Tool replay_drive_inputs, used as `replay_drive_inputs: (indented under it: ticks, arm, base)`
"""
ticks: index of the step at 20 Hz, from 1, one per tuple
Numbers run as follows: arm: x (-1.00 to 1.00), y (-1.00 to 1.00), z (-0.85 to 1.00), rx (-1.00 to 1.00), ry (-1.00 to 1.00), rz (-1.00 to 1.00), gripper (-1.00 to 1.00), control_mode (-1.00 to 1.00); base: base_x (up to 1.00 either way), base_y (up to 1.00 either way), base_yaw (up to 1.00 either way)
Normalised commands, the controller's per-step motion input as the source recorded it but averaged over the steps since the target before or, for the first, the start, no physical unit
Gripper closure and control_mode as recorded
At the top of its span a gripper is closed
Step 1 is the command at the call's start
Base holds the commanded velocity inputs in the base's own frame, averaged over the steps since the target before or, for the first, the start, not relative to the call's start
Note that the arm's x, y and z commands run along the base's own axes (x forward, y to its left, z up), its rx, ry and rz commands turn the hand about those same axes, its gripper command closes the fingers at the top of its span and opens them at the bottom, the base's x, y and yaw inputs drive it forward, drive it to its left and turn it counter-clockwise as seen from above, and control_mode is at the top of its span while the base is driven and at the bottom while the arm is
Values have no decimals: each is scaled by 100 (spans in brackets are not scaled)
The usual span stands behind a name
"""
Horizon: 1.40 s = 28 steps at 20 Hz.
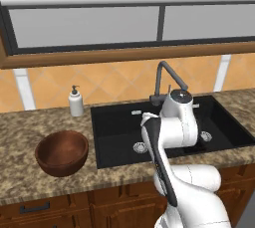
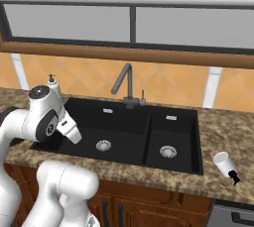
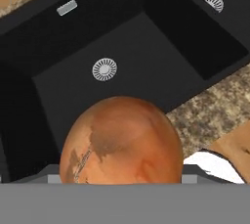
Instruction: Pick the onion from the sink and place it in the bowl. Then pick the bowl and place it in the microwave. Then close the microwave door and press the start button.
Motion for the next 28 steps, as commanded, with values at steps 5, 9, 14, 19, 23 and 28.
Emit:
replay_drive_inputs:
  ticks: [5,9,14,19,23,28]
  arm:
    - [0,100,39,-2,0,12,100,-100]
    - [-4,100,55,-2,3,20,100,-100]
    - [-1,100,55,0,2,29,100,-100]
    - [0,100,18,0,1,28,100,-100]
    - [0,82,-12,-4,7,16,100,-100]
    - [1,29,-33,-3,9,8,100,-100]
  base:
    - [0,0,0]
    - [0,0,0]
    - [0,0,0]
    - [0,0,0]
    - [0,0,0]
    - [0,0,0]
